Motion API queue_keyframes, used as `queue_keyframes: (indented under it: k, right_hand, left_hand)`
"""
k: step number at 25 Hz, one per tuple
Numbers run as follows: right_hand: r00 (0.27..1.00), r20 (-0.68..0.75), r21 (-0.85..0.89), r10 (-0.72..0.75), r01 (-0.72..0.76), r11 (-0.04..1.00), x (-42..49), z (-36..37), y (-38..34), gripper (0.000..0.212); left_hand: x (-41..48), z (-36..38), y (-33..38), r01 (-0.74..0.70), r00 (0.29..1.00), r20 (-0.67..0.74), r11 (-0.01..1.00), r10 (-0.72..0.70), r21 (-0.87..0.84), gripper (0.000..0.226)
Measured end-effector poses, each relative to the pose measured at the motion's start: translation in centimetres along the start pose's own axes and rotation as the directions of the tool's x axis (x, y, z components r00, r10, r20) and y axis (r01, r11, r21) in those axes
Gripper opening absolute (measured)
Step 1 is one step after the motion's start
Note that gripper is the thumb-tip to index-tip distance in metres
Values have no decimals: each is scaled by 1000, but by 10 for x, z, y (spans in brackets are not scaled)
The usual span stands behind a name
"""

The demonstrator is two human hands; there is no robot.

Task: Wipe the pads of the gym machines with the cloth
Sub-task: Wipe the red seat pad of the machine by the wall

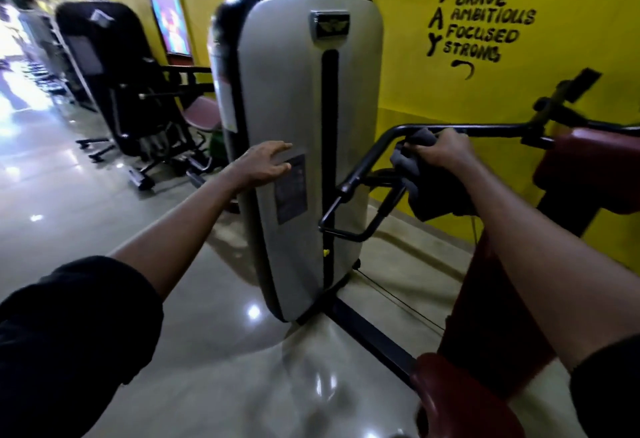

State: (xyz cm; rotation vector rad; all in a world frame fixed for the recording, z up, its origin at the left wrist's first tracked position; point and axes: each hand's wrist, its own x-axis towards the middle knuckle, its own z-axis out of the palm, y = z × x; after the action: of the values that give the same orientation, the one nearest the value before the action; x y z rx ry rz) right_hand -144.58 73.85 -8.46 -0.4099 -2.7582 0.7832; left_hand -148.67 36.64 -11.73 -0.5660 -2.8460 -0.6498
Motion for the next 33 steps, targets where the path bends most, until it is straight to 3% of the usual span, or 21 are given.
queue_keyframes:
  k: [8,17,27,33]
  right_hand:
    - [982,28,23,-186,185,982,-11,63,-173,68]
    - [958,93,161,-273,256,953,-28,158,-328,54]
    - [916,106,158,-386,368,916,47,276,-458,49]
    - [940,106,157,-323,305,939,127,337,-527,59]
  left_hand:
    - [-60,-114,-138,132,985,-119,990,-125,49,54]
    - [-83,-199,-269,135,979,-169,983,-114,122,54]
    - [-1,-229,-413,127,967,-235,986,-98,109,54]
    - [73,-248,-495,137,969,-218,986,-113,97,54]
